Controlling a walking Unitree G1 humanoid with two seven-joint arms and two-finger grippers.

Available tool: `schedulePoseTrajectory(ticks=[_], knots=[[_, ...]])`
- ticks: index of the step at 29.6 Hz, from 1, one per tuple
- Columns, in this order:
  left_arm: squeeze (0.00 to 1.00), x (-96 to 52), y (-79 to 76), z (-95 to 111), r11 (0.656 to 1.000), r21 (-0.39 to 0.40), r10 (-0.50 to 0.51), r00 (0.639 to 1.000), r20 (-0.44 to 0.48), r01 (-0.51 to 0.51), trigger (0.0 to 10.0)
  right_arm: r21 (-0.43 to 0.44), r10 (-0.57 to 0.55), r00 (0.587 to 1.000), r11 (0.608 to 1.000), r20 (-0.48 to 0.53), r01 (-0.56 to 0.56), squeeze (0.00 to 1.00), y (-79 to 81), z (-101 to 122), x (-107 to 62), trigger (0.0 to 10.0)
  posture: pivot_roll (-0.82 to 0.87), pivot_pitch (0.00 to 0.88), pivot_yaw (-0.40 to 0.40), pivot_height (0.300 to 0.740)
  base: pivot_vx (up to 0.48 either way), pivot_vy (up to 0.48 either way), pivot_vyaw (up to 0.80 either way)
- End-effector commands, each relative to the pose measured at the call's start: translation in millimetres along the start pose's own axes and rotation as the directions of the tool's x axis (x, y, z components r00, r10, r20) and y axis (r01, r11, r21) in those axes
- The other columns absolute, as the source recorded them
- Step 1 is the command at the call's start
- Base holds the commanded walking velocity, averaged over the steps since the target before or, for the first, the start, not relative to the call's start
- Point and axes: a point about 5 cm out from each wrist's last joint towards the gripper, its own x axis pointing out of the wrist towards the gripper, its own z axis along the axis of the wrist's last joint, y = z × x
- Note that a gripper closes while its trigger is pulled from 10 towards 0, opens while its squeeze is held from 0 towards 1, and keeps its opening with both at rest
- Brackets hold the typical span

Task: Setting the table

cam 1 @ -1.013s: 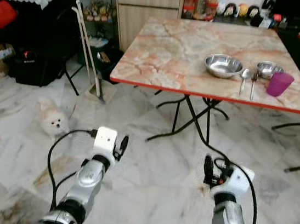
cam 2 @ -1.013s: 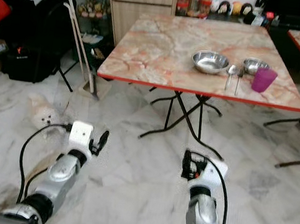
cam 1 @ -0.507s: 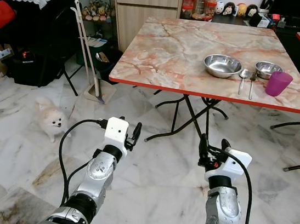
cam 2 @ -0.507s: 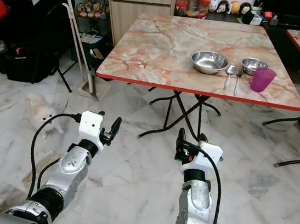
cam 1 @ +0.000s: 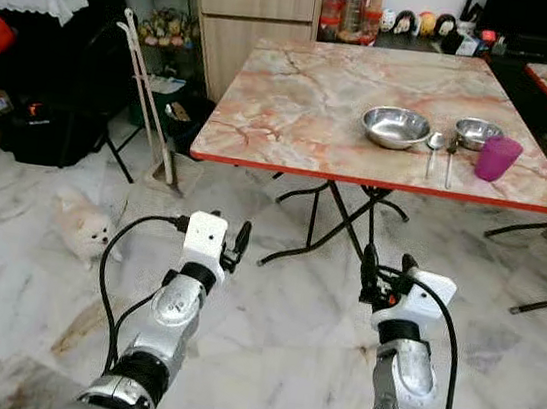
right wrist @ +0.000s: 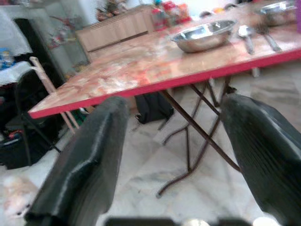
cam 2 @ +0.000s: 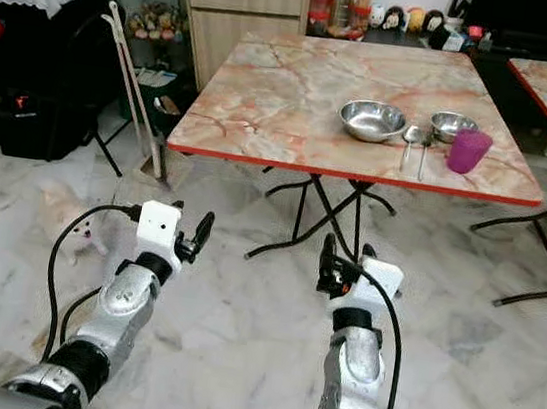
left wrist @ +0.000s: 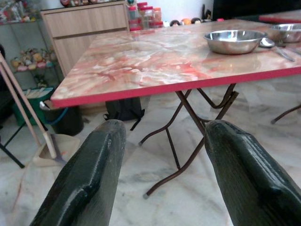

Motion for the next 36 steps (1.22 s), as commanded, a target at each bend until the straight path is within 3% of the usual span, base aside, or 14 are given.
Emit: schedulePoseTrajectory(ticks=[1,36], knots=[[0.0,3.1,-3.3,2.3,1.0,-0.013,-0.008,1.0,0.002,0.008,10.0,-0.01,-0.003,1.0,1.0,0.018,0.003,0.0,-2.0,5.1,2.1,10.0,-0.08,0.0,0.068,0.74,0.379,0.0,0.0],[0.0,9.2,-1.4,8.4,1.0,-0.02,-0.015,1.0,0.009,0.016,10.0,0.008,0.007,1.0,1.0,0.022,-0.007,0.0,6.2,8.3,5.9,10.0,-0.07,0.0,0.065,0.74,0.388,0.0,0.0]])
